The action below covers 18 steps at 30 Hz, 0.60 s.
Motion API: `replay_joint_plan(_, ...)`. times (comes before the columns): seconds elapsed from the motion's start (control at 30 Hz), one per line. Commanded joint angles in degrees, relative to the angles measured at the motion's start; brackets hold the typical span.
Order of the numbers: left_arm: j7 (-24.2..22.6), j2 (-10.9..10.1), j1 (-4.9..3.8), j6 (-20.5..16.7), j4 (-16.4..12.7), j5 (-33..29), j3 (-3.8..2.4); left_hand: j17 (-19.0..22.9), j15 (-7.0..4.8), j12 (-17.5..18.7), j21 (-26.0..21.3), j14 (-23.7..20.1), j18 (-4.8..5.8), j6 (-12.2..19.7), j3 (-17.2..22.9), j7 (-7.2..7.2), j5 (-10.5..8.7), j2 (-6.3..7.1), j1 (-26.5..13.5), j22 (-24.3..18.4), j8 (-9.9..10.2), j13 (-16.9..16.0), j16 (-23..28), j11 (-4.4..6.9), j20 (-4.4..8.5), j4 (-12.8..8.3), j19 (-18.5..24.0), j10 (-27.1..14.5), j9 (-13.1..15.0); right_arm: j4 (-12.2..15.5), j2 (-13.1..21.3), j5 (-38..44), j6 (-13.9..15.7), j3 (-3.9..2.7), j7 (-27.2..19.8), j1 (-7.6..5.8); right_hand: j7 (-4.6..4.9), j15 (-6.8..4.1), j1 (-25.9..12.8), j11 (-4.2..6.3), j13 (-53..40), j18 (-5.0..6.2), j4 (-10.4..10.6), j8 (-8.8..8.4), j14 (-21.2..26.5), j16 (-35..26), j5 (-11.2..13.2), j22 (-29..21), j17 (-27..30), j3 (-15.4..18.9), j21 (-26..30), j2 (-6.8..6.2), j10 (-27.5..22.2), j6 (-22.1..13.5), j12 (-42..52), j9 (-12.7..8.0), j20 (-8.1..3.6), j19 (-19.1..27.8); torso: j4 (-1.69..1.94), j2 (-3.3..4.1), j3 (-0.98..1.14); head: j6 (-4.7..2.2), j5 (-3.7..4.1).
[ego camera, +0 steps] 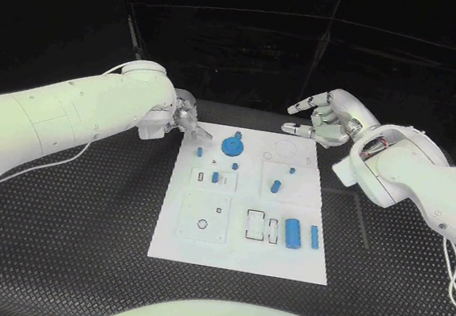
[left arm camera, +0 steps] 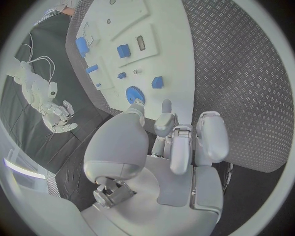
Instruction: Assemble the parts on the task board
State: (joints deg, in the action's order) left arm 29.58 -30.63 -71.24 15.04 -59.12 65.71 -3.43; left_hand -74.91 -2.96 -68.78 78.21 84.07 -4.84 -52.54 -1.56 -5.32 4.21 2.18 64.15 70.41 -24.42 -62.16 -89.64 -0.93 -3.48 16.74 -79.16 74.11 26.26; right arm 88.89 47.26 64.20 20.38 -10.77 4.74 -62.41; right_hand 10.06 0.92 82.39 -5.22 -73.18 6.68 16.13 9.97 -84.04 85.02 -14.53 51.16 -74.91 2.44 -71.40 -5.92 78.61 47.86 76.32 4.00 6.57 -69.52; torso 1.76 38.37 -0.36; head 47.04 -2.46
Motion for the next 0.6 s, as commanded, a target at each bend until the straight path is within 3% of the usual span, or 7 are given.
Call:
replay_joint_plan(0.03,-0.1,0.6,-0.08,2.2,0.6,0.7,0.04,-15.1,0.43,-0.4,0.0,5.9,0.52,-0.7,-0.6,0.01,-0.39,-0.71,0.1,0.1,0.2,-0.1,-0.4,-0.13,-0.40,0.0,0.0,0.1,-0.2,0.0,-0.1,0.2,-0.2,-0.05,-0.5,-0.09,-0.10,-0.48,-0.4,0.32,0.0,0.59,0.0,0.33,-3.4,-0.3,0.2,0.0,-3.8,0.4,0.4,-0.03,0.0,-0.3,0.0,-0.1,0.01,0.2,0.03,-0.02,0.02,-0.02,0.01)
replay_joint_plan(0.6,0.2,2.0,0.10,5.4,2.7,0.7,1.14,-15.1,0.35,-0.3,0.1,5.9,0.53,-1.4,-1.1,0.15,-0.32,-1.17,0.9,0.2,0.1,0.1,-0.4,-0.02,-0.36,-0.2,-0.1,0.0,-0.5,-0.1,-0.4,0.2,-0.4,-0.05,-0.5,-0.09,-0.11,-0.49,-0.4,0.33,0.0,0.59,0.0,0.36,-3.4,-0.3,0.1,0.0,-3.8,0.5,0.4,0.04,0.0,-0.3,0.0,-0.1,0.01,0.2,0.03,-0.06,0.05,0.18,-0.08)
